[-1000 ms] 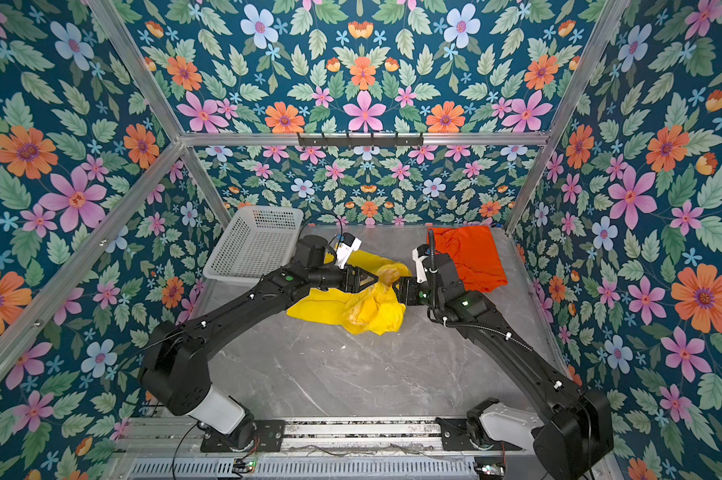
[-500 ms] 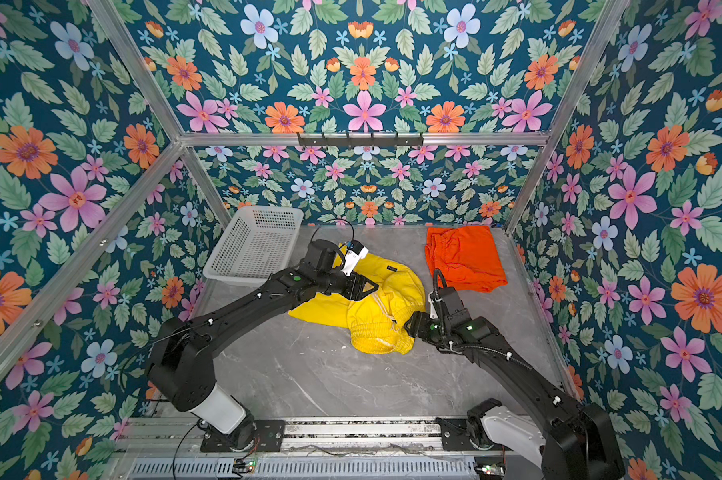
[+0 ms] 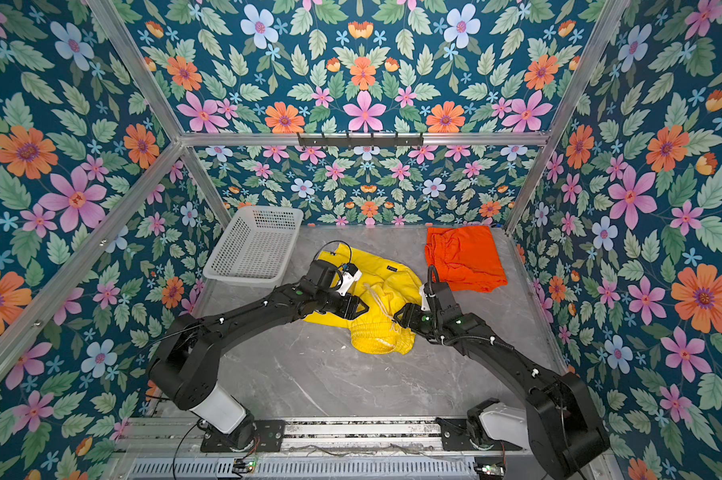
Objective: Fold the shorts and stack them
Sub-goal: 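Grasp the yellow shorts waistband with both grippers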
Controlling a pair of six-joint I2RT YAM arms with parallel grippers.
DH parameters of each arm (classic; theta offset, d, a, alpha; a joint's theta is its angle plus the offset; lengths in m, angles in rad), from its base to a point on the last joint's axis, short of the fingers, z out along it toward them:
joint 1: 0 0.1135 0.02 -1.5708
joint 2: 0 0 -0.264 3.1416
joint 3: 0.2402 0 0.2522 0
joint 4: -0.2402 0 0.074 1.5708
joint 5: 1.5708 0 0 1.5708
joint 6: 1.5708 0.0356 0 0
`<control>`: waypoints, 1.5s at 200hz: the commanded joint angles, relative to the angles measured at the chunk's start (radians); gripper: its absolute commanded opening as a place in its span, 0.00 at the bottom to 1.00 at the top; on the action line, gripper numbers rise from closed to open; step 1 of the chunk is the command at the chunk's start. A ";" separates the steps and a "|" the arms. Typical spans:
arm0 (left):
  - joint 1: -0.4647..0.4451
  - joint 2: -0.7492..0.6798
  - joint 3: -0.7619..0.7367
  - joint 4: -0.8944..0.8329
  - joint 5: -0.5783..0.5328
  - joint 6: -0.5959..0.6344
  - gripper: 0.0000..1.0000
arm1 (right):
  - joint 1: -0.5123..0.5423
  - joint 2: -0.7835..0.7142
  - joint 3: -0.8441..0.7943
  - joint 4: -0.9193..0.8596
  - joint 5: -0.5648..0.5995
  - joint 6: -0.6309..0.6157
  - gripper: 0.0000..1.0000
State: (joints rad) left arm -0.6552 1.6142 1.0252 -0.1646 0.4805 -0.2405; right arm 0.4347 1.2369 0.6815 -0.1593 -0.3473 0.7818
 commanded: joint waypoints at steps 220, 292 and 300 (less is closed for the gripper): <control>-0.099 0.022 -0.225 0.330 -0.140 -0.171 0.34 | -0.004 0.038 0.351 0.028 0.114 -0.050 0.00; -0.093 -0.262 -0.007 -0.125 -0.435 -0.008 0.00 | -0.004 -0.005 0.535 -0.116 0.194 -0.159 0.00; -0.086 -0.292 0.048 -0.217 -0.494 0.028 0.00 | -0.004 0.001 0.563 -0.118 0.190 -0.167 0.00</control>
State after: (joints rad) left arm -0.7525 1.3975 0.9665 -0.1173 0.1940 -0.3286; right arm 0.4301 1.2339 1.1839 -0.2554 -0.1963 0.6739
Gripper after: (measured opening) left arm 0.063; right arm 0.051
